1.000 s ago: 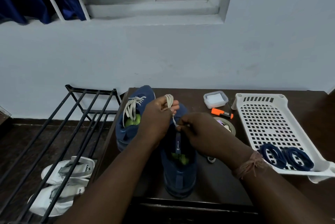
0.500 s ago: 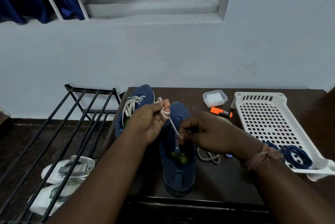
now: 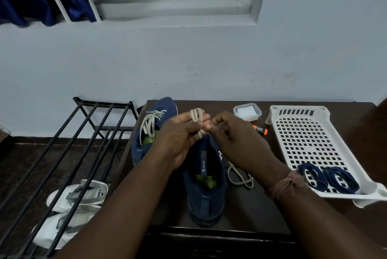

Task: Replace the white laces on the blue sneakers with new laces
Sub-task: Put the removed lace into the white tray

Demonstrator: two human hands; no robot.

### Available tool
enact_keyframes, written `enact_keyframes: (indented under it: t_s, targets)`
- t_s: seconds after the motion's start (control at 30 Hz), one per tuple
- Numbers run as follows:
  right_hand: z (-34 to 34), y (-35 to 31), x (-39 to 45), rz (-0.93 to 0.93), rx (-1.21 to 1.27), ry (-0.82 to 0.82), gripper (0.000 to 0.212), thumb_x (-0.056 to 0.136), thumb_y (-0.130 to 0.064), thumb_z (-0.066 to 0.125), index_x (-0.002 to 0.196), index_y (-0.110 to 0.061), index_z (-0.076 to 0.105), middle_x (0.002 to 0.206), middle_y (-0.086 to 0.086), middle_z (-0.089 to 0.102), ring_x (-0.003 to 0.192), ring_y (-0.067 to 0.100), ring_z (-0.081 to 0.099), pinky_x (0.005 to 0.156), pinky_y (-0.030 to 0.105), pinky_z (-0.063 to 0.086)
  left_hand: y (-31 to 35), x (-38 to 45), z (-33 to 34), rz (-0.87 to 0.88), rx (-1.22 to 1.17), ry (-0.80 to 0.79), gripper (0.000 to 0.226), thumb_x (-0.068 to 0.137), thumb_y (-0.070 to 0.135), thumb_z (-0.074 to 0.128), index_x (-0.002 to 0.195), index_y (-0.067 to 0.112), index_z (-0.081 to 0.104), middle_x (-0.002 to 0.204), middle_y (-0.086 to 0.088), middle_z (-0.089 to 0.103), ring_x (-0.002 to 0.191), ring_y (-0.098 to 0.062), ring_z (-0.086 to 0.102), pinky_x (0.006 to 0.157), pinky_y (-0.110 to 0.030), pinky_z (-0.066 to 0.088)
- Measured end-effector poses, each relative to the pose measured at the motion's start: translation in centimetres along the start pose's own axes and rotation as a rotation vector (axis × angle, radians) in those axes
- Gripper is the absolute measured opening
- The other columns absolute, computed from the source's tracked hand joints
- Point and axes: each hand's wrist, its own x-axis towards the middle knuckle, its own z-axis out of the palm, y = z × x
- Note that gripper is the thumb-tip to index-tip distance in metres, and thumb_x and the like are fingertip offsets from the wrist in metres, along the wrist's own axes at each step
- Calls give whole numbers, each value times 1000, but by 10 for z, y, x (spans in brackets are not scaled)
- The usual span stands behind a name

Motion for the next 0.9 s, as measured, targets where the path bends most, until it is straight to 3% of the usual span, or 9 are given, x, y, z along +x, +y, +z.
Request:
enact_keyframes:
  t_s: [0.1, 0.2, 0.27, 0.47, 0.73, 0.9]
  targets:
    - [8, -1, 3, 41, 20, 164, 4, 95, -30, 62, 96, -26, 61, 74, -14, 64, 71, -4, 59, 61, 9, 41, -7, -3, 6, 3, 25, -26, 27, 95, -6, 60, 119, 1, 69, 112, -14, 75, 93, -17, 73, 75, -24, 59]
    - [11, 4, 5, 73, 6, 214, 4, 93, -30, 63, 94, -27, 65, 77, -11, 67, 72, 1, 61, 68, 24, 50, -13, -4, 10, -19, -21, -40, 27, 95, -5, 60, 119, 1, 69, 112, -15, 75, 92, -18, 73, 75, -23, 59]
    - [11, 5, 4, 85, 1, 223, 6, 93, -31, 64, 95, -26, 66, 76, -11, 66, 71, 2, 61, 67, 24, 49, -15, -4, 12, -37, -49, -50, 27, 96, -6, 58, 119, 1, 69, 113, -16, 74, 93, -18, 73, 76, -24, 60]
    - [14, 4, 4, 115, 14, 229, 7, 92, -27, 65, 97, -24, 68, 63, -15, 55, 63, 0, 55, 60, 13, 38, -21, -3, 14, 18, 1, -51, 31, 99, -5, 53, 128, -1, 64, 123, -16, 72, 115, -25, 68, 101, -35, 54]
    - [7, 6, 7, 206, 130, 217, 15, 88, -27, 68, 77, -19, 73, 58, -5, 66, 54, 5, 61, 57, 22, 48, -27, -6, 20, 89, 137, -59, 32, 103, 2, 53, 133, 5, 62, 114, 5, 75, 105, -7, 71, 85, -21, 57]
    - [6, 5, 8, 237, 64, 182, 17, 86, -29, 68, 72, -19, 67, 62, -3, 67, 59, 10, 62, 57, 25, 48, -28, -6, 19, 110, 144, -34, 29, 103, 5, 54, 130, 3, 65, 121, -12, 73, 117, -22, 67, 90, -26, 58]
